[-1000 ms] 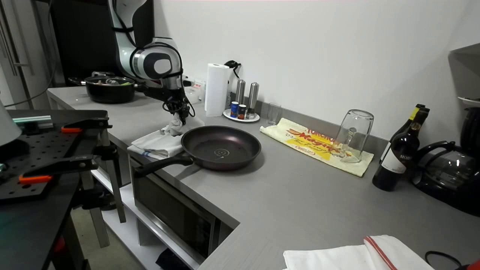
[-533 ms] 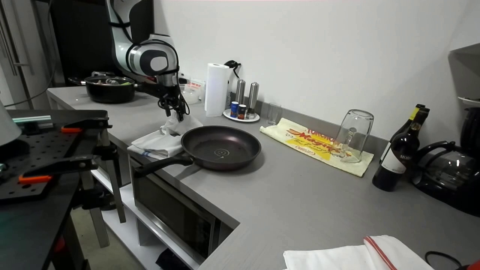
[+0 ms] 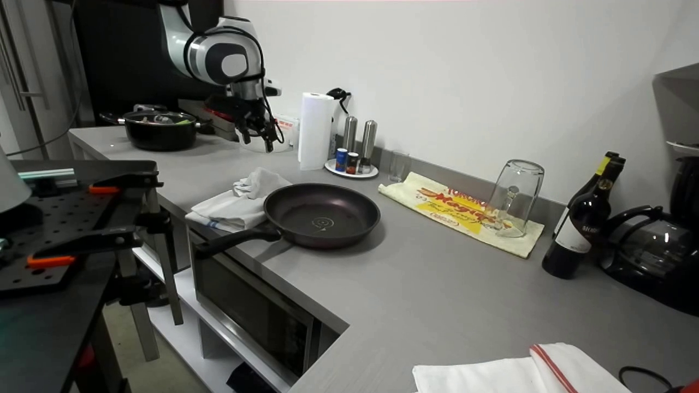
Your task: Pick up the white towel with blue stripes, wipe inside the black pan and put the towel back on the table.
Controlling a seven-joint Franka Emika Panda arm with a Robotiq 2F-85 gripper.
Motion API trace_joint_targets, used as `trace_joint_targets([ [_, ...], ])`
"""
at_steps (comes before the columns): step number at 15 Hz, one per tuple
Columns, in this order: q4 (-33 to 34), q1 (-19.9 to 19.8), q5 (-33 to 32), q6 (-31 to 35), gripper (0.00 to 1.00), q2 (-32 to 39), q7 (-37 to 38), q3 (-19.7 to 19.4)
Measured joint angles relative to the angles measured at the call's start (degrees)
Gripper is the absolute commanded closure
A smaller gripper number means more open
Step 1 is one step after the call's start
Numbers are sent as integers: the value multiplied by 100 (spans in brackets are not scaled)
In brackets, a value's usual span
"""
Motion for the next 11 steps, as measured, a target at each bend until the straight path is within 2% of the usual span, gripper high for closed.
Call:
trace_joint_targets([
  [3,-314,-467,-103,-79,0,-487,-159,216],
  [9,-879,-1997,-159,-616,0,-1317,-759,1154],
  [11,-1053,-2395,-158,-766,0,-1536,-920,1363],
])
